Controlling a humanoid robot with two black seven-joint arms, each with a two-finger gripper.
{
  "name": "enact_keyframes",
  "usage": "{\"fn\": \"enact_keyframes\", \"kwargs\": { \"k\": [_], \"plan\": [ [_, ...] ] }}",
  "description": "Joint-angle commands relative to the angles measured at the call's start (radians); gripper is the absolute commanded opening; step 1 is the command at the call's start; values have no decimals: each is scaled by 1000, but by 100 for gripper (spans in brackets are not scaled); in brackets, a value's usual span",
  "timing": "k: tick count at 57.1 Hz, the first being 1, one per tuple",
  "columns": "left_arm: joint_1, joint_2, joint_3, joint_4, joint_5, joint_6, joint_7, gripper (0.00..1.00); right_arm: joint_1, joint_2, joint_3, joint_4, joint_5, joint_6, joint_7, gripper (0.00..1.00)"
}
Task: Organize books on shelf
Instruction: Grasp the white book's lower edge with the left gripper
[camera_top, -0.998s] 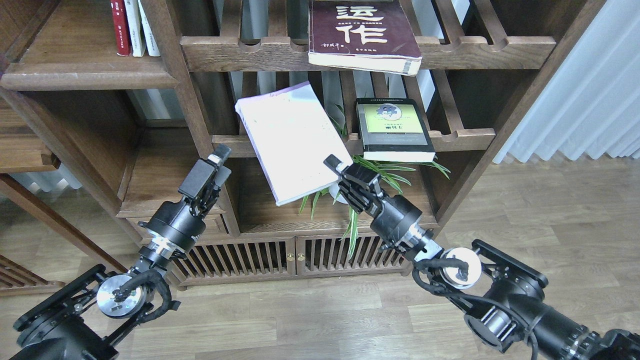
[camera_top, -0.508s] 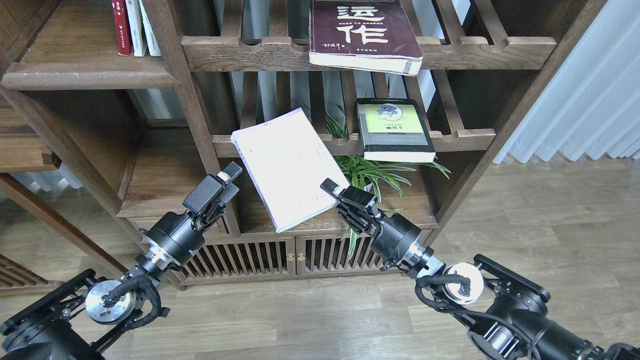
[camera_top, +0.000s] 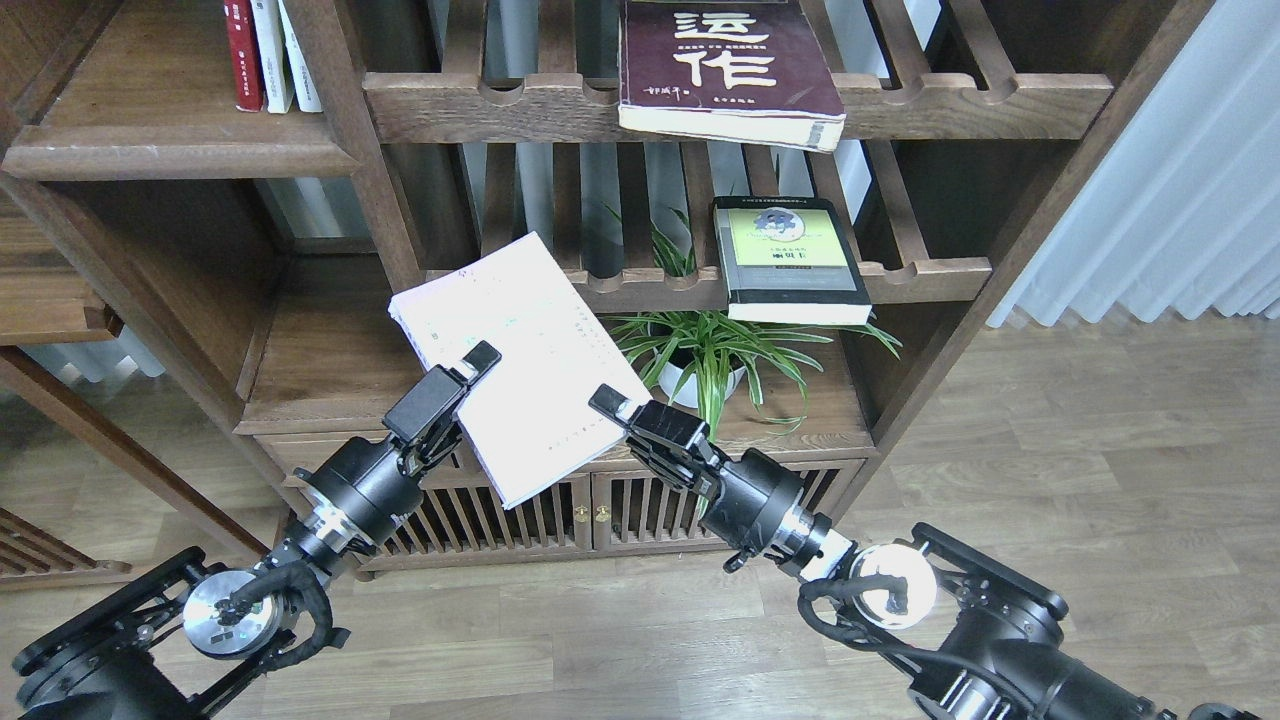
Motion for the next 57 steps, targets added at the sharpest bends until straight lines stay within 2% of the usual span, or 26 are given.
{"fn": "enact_keyframes", "kwargs": {
  "k": [1,15,21,33,45,50,57],
  "plan": [
    [-5,-3,0,0,0,0,12,97,0,-1,-1,0,-3,0,-4,3],
    [-2,6,6,-1,6,0,55,91,1,0,-14,0,-6,0,-8,4],
    [1,8,9,-1,8,0,91,86,3,2,-14,0,-7,0,-9,4],
    [5,6,11,-1,8,0,95,76,3,2,-15,0,-10,0,-9,4],
    [4,1,9,-5,8,0,97,62,1,0,-15,0,-10,0,-9,4],
    [5,0,12,-5,8,0,98,47,1,0,-15,0,-12,0,-9,4],
    [4,0,27,-3,8,0,111,38,1,0,-15,0,-12,0,-9,4]
  ]
}}
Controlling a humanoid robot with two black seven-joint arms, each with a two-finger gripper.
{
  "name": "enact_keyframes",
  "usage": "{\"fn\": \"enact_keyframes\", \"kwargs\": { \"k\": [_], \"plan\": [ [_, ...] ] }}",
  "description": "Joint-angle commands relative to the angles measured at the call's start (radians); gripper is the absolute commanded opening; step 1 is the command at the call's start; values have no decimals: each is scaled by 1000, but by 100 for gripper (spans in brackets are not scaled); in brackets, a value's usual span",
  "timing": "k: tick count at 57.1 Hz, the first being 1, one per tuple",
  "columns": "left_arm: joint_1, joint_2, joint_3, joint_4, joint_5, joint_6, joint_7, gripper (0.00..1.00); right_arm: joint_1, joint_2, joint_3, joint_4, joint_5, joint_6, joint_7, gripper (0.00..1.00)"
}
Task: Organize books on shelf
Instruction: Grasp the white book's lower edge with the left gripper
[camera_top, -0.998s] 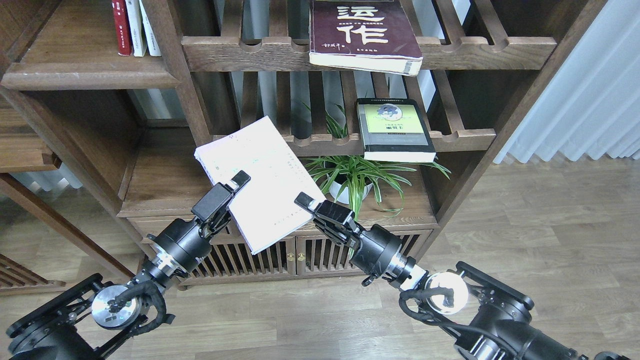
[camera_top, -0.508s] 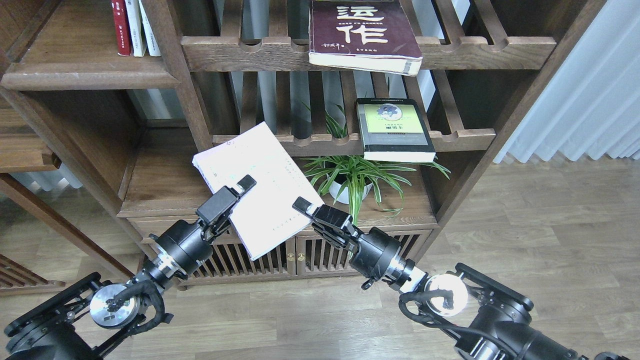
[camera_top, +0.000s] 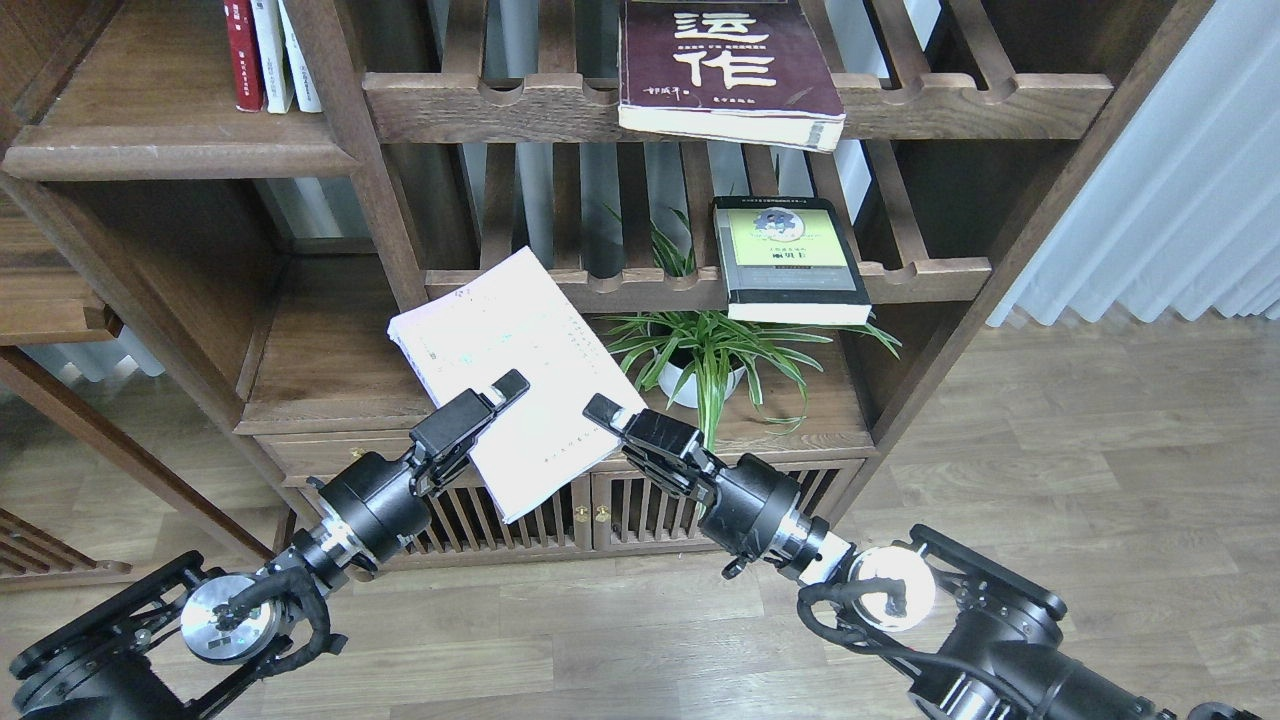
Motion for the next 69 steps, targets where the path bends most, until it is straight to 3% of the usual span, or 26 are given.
{"fn": "enact_keyframes", "kwargs": {
  "k": [1,2,13,17,40,45,47,54,55,57,69],
  "plan": [
    [-2,-1,13,1,0,0,12,37,0,0,0,0,-2,0,0,4],
    [-3,2,15,3,1,0,24,31,0,0,-6,0,-2,0,0,4],
    [-5,4,15,3,0,0,46,21,1,0,-20,-1,-2,0,0,4],
    [-2,4,15,7,0,0,44,9,1,0,-20,-1,-2,0,0,4],
    [-2,2,12,15,0,0,41,7,1,2,-17,-1,-1,0,3,7],
    [-2,2,9,16,-2,0,41,7,3,14,-14,-6,1,0,5,21],
    [-2,2,6,16,-2,0,39,7,3,20,-14,-6,-1,0,6,34],
    [0,5,2,18,-2,0,39,7,1,21,-12,-6,-1,0,6,60],
    [0,5,1,18,-2,0,39,7,1,21,-8,-6,-1,0,8,84],
    [0,5,1,18,-2,0,39,7,1,21,-6,-6,-1,0,9,93],
    [0,7,-1,22,-2,0,42,6,1,17,6,-5,1,0,17,98]
  ]
}}
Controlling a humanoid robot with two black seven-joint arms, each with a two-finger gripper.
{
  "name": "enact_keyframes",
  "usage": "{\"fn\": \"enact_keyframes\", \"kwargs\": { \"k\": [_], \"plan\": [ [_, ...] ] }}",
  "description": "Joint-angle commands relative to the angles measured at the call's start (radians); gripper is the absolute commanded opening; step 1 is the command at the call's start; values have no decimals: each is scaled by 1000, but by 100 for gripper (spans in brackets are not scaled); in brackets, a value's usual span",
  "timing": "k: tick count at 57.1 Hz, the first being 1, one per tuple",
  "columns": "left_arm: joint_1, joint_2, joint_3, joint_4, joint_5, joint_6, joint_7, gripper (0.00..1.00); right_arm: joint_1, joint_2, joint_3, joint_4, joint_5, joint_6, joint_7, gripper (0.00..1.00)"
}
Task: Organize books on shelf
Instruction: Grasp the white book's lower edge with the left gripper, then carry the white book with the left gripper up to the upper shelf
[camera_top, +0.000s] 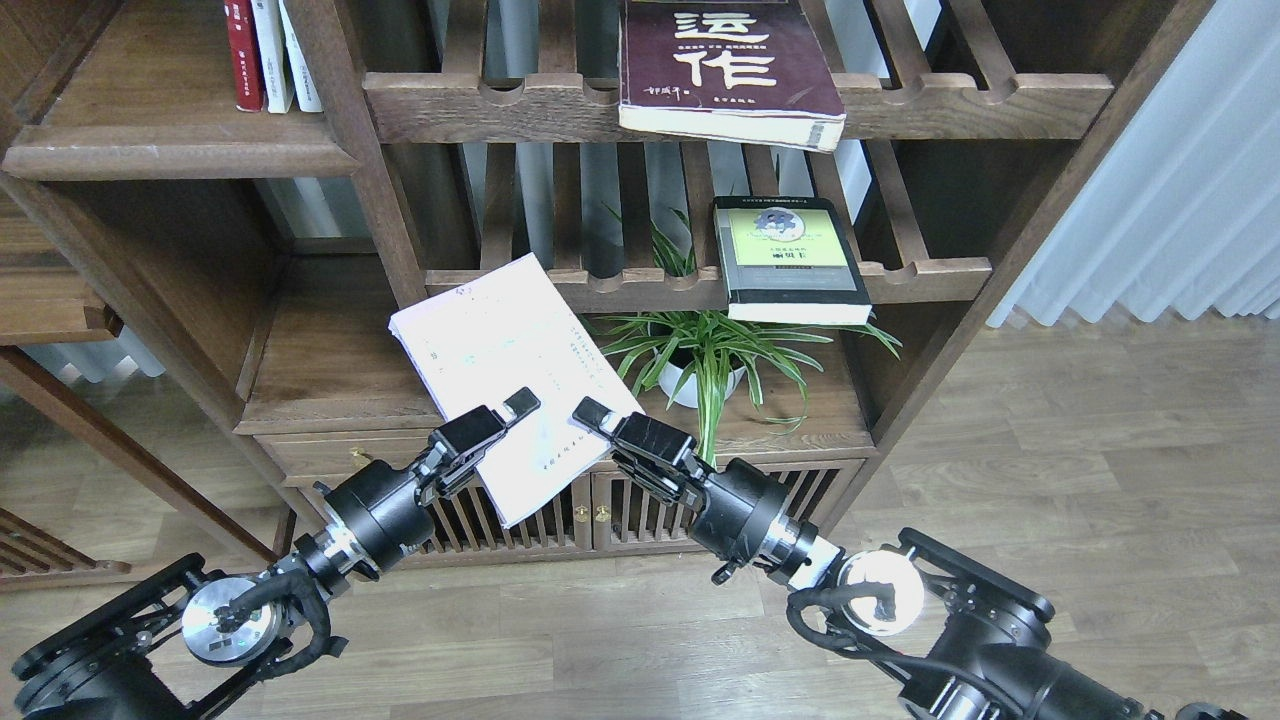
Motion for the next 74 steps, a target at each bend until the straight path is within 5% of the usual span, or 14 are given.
{"fn": "enact_keyframes", "kwargs": {
  "k": [1,21,63,74],
  "plan": [
    [2,2,-1,2,0,0,1,5,0,-6,10,-1,2,0,5,98],
    [9,131,-13,-26,98,0,-9,3,-22,-16,101,-15,-1,0,6,98],
    [38,295,-338,-104,366,0,7,0,-16,-19,108,-27,-24,0,17,98],
    [109,295,-454,-124,368,0,65,0,-14,-20,110,-33,-26,0,17,98]
  ]
}}
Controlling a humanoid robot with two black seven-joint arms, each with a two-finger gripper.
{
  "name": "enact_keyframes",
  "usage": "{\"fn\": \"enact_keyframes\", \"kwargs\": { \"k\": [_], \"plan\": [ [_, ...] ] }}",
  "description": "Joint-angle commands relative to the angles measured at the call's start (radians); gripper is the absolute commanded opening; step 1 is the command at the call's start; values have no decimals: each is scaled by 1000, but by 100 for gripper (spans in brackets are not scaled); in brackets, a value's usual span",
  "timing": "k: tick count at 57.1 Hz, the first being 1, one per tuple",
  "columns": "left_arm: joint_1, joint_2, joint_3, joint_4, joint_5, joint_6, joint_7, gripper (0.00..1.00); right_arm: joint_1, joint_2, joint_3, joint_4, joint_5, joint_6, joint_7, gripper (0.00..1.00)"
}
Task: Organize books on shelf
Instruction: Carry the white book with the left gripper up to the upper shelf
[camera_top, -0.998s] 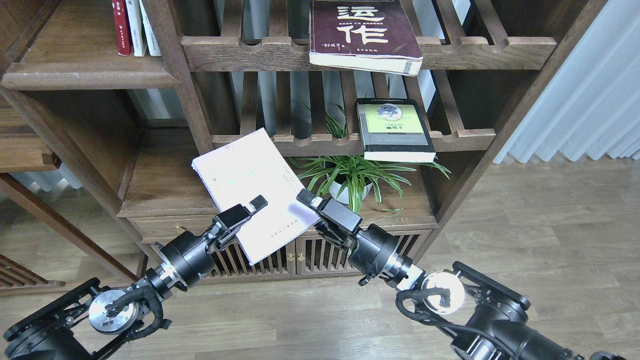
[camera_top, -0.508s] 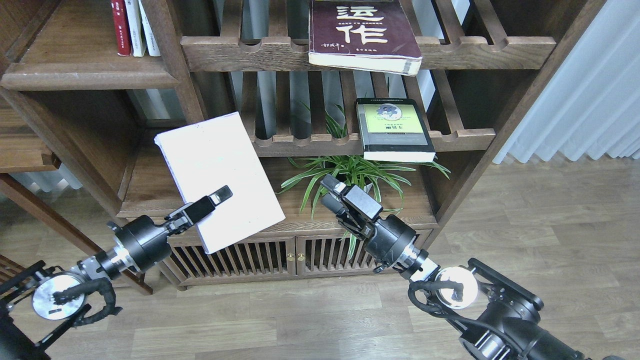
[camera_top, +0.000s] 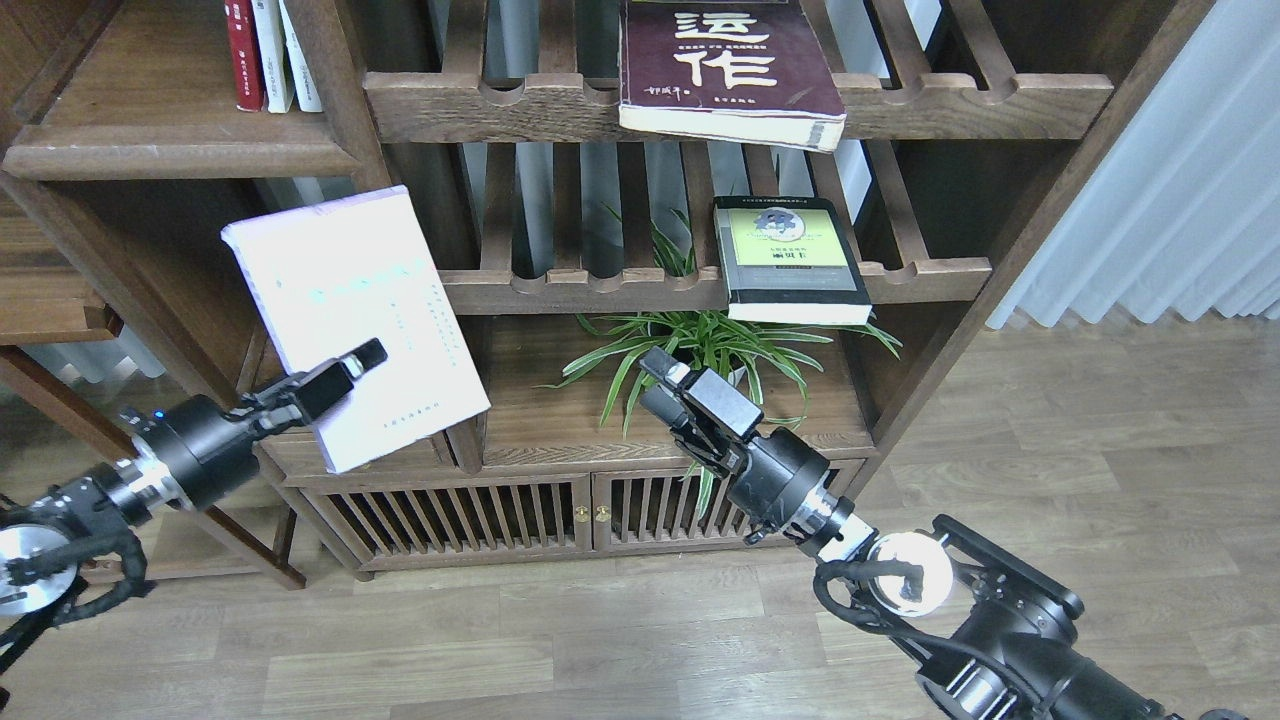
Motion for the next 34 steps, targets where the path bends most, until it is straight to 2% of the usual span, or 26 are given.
{"fn": "enact_keyframes", "kwargs": {
  "k": [1,14,16,34],
  "plan": [
    [54,0,-79,-6,1,0,40,0,0,0,1,-4,-2,0,0,98],
    [148,-5,-215,-11,1,0,114,0,0,-4,1,-4,-2,0,0,98],
    [157,-5,-274,-8,2,0,128,0,0,-6,1,-4,-2,0,0,98],
    [156,-49,-508,5,1,0,129,0,-1,0,0,-4,-10,0,0,98]
  ]
}}
